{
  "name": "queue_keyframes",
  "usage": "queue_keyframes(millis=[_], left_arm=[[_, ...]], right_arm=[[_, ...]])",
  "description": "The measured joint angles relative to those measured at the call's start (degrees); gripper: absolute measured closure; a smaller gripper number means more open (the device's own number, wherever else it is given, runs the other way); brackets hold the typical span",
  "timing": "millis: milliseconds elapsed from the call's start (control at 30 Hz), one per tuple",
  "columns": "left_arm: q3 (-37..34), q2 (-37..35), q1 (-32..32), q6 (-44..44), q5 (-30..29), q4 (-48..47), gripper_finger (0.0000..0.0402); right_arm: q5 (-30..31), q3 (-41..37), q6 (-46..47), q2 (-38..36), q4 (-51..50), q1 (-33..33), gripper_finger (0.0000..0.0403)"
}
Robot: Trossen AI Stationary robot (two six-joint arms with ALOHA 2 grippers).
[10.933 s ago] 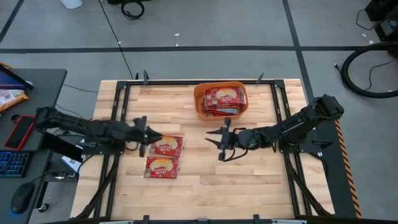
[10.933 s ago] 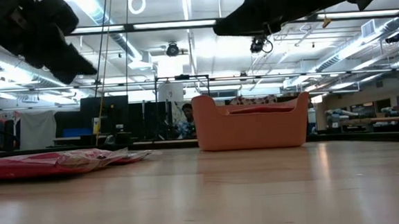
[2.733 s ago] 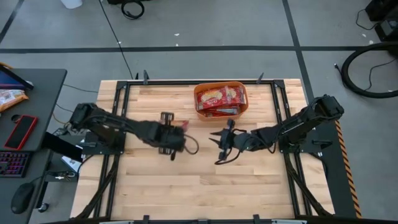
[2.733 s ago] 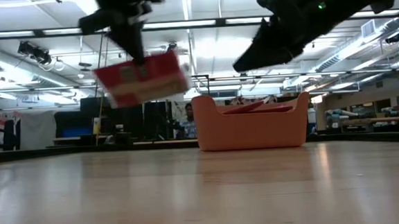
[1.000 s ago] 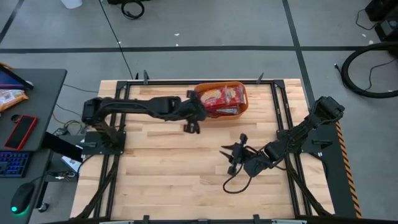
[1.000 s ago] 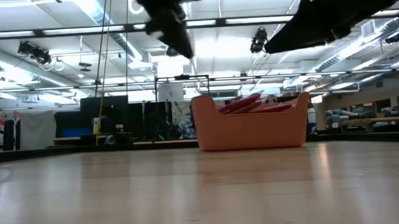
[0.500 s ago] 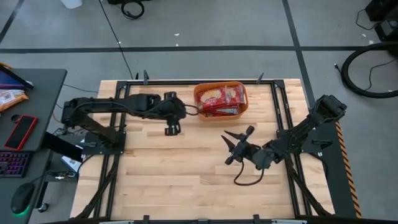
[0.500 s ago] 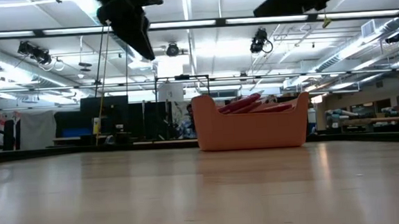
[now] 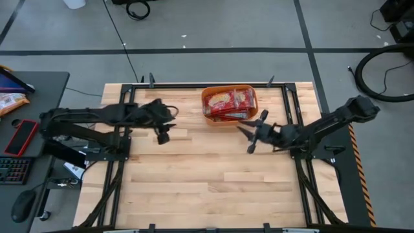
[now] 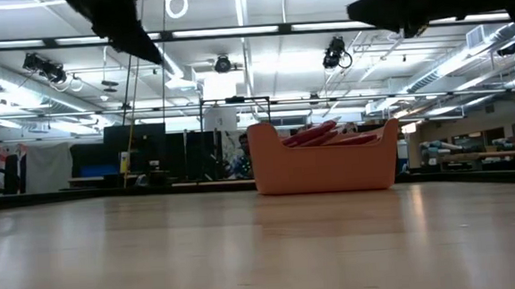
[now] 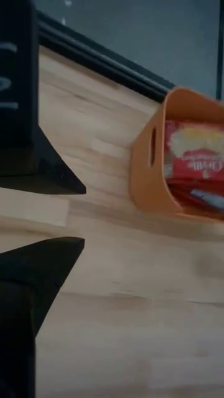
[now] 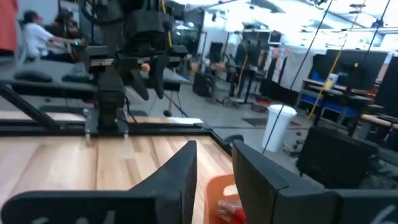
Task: Sort popcorn bags into baskets
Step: Return to Home Position
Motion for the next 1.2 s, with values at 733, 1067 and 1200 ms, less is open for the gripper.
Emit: queue_keyframes(millis=[733,1067,1200], left_arm=[[-22.6,-36.6,-0.9,-16.0,-0.7,19.4,0.0276],[-32.7,-42.4,-3.6,-16.2,-3.1,29.4,0.0276],[-37.0,-44.6,-5.1,-17.0,-4.4,33.4,0.0276]], right_arm=[[17.1,-10.4,-3.3,-29.8,-0.1,-0.4,0.0296],[15.0,-10.4,-3.5,-35.5,-2.7,4.5,0.0296],[14.0,-10.4,-5.0,-40.5,-6.6,9.2,0.0296]])
